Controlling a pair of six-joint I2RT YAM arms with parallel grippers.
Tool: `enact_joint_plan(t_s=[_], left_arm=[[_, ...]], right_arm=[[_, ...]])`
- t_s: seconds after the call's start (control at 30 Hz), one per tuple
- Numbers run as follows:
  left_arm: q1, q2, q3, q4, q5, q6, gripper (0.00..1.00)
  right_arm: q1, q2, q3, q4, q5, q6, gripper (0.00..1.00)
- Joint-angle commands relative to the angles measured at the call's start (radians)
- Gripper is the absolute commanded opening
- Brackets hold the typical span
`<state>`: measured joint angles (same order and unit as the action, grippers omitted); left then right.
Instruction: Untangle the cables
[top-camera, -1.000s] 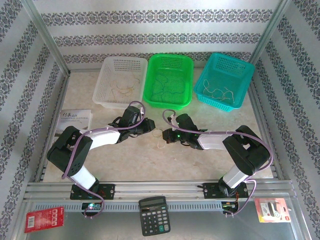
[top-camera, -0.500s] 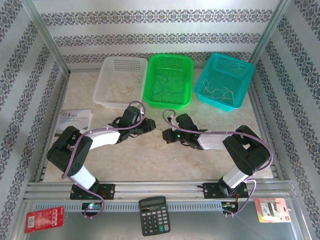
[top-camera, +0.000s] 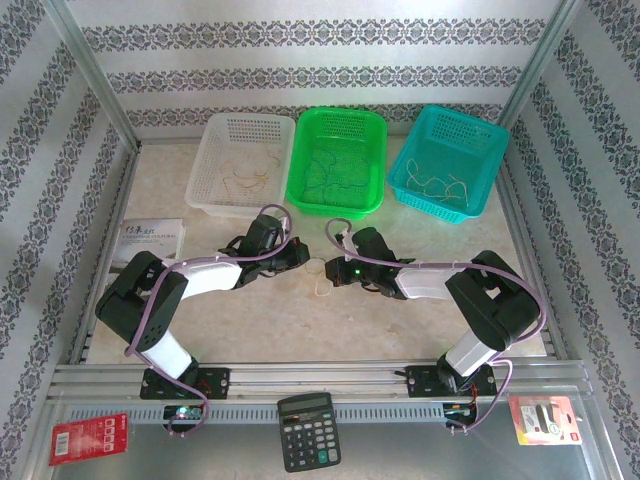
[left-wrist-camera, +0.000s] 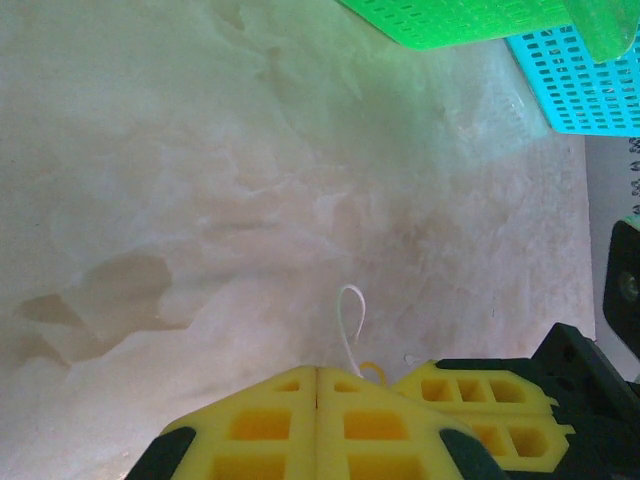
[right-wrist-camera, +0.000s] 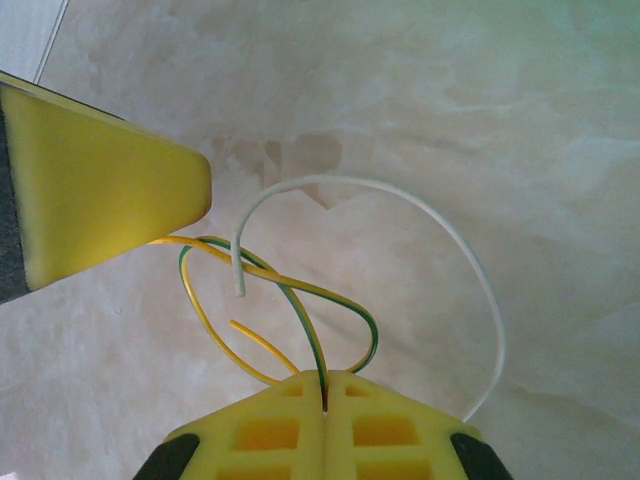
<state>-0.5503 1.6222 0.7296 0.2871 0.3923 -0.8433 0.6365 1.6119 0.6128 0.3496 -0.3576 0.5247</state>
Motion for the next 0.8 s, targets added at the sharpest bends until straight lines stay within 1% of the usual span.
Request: enact_joint_plan(t_s=[0.0, 0.27, 0.4, 0.47, 0.67, 0.77], left_arm=[[-0.011, -0.028, 0.019, 0.018, 0.009, 0.009, 0.0], [-0.012, -0.136, 0.074, -0.022, 0.036, 0.002, 0.0], [-0.013, -0.18, 0.099, -0.042, 0.04, 0.001, 0.0], [-0.011, -0.198, 0.109, -0.05, 0.039, 0.002, 0.0], [-0.011, -0.258, 0.14, -0.08, 0.024, 0.007, 0.0], [-0.012, -0.292, 0.159, -0.103, 0.012, 0.018, 0.0]], right_arm=[[-0.007, 0.005, -0.014, 0.031, -0.011, 0.006, 0.0], [-0.006, 0.022, -0.026, 0.038, 0.003, 0.01, 0.0], [-0.007, 0.034, -0.037, 0.053, 0.007, 0.018, 0.07], [-0.007, 0.036, -0.042, 0.056, 0.011, 0.019, 0.08], [-0.011, 0.035, -0.056, 0.061, 0.018, 0.021, 0.09], [-0.014, 0.042, -0.061, 0.068, 0.017, 0.024, 0.06]])
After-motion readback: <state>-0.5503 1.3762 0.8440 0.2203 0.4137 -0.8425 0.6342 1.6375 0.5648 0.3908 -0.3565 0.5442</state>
